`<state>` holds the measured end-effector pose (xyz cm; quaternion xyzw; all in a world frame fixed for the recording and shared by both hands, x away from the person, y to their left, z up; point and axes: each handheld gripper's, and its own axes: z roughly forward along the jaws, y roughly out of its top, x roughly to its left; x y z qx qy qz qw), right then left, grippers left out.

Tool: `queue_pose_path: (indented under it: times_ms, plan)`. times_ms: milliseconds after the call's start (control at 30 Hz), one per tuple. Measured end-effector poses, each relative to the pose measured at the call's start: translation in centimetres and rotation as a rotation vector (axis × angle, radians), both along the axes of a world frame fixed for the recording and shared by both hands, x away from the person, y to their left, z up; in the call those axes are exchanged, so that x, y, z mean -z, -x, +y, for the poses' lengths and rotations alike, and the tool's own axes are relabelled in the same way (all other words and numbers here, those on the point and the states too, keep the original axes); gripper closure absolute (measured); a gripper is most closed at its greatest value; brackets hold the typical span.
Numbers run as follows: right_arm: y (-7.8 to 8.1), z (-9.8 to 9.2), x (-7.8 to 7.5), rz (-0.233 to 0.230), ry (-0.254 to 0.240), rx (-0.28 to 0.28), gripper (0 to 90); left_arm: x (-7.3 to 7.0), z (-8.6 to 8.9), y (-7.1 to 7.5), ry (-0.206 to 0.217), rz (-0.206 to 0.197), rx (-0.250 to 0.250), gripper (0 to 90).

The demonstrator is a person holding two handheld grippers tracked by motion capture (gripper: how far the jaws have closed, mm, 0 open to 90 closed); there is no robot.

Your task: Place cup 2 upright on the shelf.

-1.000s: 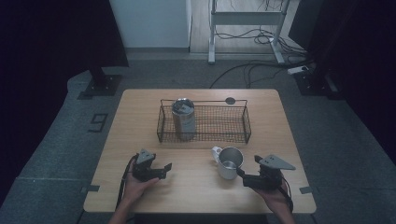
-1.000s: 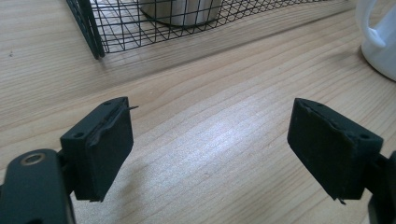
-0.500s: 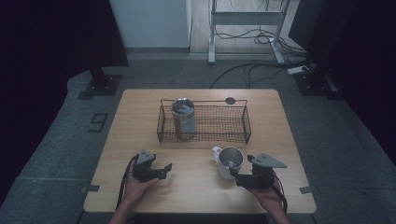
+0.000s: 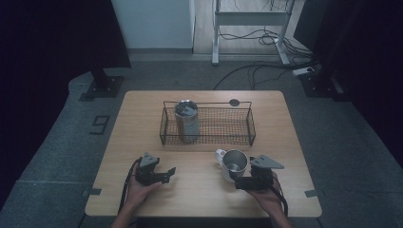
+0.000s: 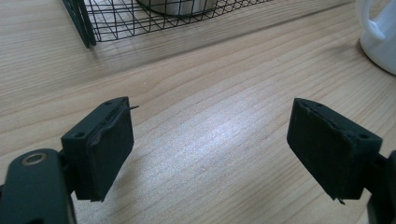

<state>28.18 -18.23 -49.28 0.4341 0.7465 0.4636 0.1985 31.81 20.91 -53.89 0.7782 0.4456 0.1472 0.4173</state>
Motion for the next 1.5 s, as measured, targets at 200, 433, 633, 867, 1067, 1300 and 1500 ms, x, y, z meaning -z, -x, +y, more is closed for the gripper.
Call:
queue_pose_path:
  times_ms: [200,433,633,867,1067,1300,1500]
  plan:
    - [-0.7,0.6,0.6,-0.004,0.011,-0.007,0.0,0.0,0.1,0.0,0.001,0.000,-0.003,15.1]
    - [-1.6,1.5,1.1,-0.013,0.021,-0.007,0.0,0.0,0.3,0.0,0.003,0.004,-0.004,15.1]
    - [-2.3,1.7,1.4,-0.008,0.009,-0.005,0.0,-0.1,0.3,0.1,0.008,-0.002,-0.005,15.1]
    - [-2.4,2.1,2.0,-0.014,0.021,-0.011,4.3,0.0,0.2,0.1,0.003,-0.001,-0.003,15.1]
    - [-2.2,2.4,2.2,-0.050,0.036,0.012,6.0,-0.3,0.3,0.3,0.017,-0.010,-0.003,15.2]
    - [-2.3,2.3,2.1,-0.048,0.044,-0.006,6.3,-0.3,0.4,0.3,0.018,-0.005,-0.004,15.2]
    - [-2.3,2.2,2.1,-0.049,0.042,-0.009,6.4,-0.2,0.4,0.3,0.012,0.001,-0.004,15.2]
